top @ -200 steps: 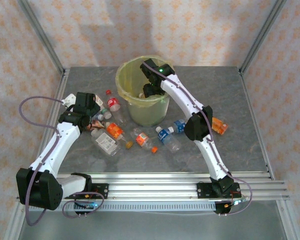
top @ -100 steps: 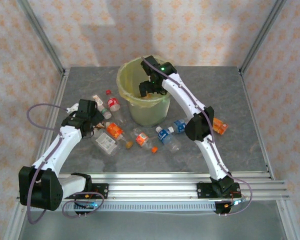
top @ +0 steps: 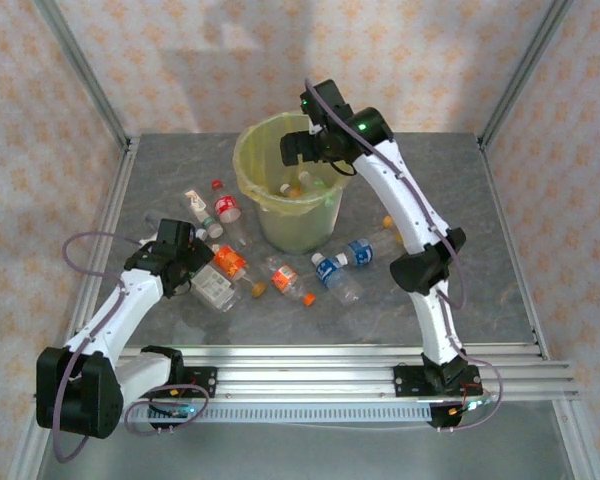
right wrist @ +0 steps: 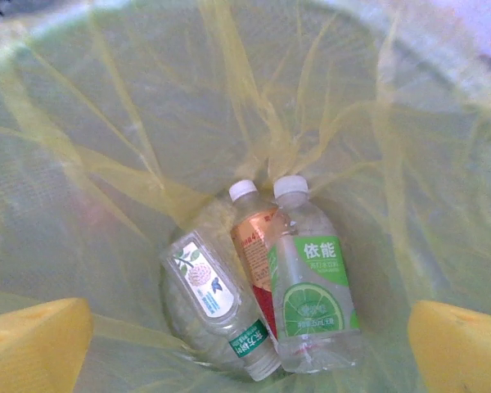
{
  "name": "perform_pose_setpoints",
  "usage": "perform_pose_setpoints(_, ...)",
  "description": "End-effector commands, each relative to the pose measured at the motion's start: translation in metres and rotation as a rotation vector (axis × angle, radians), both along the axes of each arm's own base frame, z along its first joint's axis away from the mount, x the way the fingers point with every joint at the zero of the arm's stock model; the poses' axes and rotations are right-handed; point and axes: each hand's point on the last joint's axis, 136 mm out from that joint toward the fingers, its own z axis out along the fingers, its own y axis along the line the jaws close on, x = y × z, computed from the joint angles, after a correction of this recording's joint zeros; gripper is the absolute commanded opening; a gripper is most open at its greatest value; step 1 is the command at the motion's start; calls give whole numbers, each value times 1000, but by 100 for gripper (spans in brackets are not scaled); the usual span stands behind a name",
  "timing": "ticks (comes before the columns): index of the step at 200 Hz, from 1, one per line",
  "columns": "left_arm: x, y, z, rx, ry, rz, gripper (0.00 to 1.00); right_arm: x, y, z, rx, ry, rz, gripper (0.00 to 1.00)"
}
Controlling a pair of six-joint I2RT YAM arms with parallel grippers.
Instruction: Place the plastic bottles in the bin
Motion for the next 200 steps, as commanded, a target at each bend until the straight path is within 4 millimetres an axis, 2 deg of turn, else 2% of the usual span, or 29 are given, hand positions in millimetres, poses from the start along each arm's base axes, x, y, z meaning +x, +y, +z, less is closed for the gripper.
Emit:
perform_pose_setpoints(1, -6, -7, -6, -53, 1, 14, 100, -8, -11, 28, 1, -75, -34, 99)
perform_pose_setpoints(41, -5, -19, -9, -73, -3, -14, 100, -13, -33, 47, -8, -153, -114, 99)
perform_pose_setpoints(117, -2, -38, -16, -57, 41, -67, 100, -32, -76, 48, -19, -231, -251, 99)
perform_pose_setpoints(151, -4, -41, -23, -47, 68, -71, 100, -39, -84, 44, -13, -238, -275, 99)
perform_pose_setpoints(200, -14, -39, -30, -30, 116, -76, 100, -42, -85, 41, -2, -233, -283, 99)
